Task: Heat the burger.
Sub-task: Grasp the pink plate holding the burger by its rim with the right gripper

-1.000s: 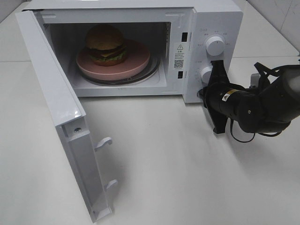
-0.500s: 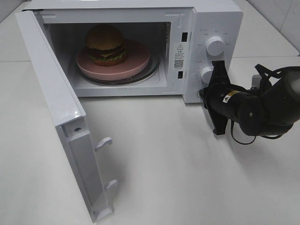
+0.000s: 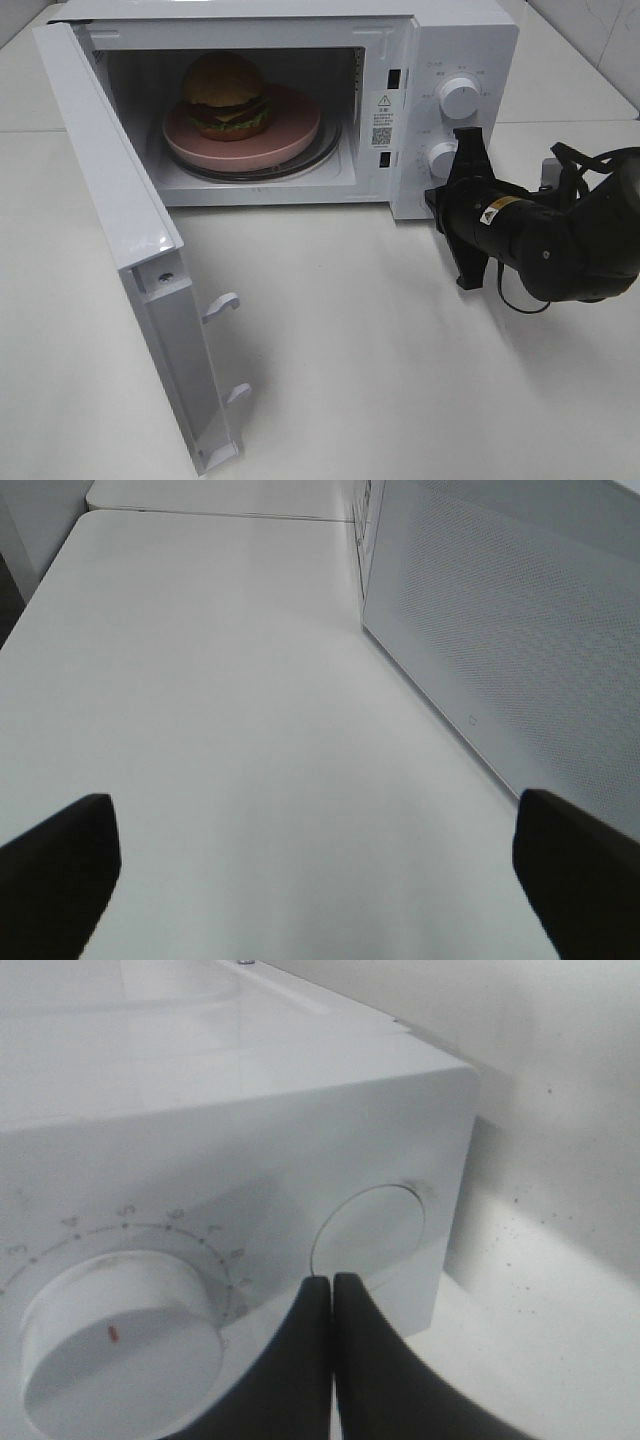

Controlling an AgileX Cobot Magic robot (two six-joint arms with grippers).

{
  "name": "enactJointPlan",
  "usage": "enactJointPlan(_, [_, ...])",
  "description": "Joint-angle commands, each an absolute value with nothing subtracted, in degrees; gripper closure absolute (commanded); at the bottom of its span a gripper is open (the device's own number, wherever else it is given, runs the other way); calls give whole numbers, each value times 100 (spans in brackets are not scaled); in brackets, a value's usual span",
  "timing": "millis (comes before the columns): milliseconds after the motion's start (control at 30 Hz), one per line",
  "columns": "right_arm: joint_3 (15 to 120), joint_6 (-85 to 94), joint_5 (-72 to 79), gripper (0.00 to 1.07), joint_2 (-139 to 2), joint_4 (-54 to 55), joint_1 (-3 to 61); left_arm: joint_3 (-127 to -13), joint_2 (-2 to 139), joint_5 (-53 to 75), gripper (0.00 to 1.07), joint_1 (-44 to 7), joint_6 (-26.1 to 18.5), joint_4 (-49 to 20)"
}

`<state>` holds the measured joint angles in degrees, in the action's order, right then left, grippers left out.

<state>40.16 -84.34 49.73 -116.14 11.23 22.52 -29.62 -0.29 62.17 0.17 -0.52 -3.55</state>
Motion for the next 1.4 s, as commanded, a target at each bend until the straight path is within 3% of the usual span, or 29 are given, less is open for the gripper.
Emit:
enactJointPlan(33, [3948, -8463, 5002, 107, -11482, 1043, 2252, -2962, -115, 6136, 6, -17, -40, -332])
enactJointPlan(467, [3415, -8113, 4979, 107, -11047, 1008, 2252, -2962, -115, 6136, 6, -17, -40, -332])
enactJointPlan(733, [2968, -6348, 4074, 107, -10348, 980, 2252, -2962, -115, 6136, 6, -17, -40, -332])
enactJointPlan(1100, [2956, -2303, 590, 107, -8829, 1043, 2252, -2962, -115, 6136, 6, -17, -40, -332])
enactJointPlan(1200, [3197, -785, -974, 107, -8508, 1043, 2252, -2962, -115, 6136, 6, -17, -40, -332])
enactJointPlan(1400, [3759, 911, -2693, 101, -8319, 951, 2252, -2962, -115, 6136, 6, -17, -40, -332])
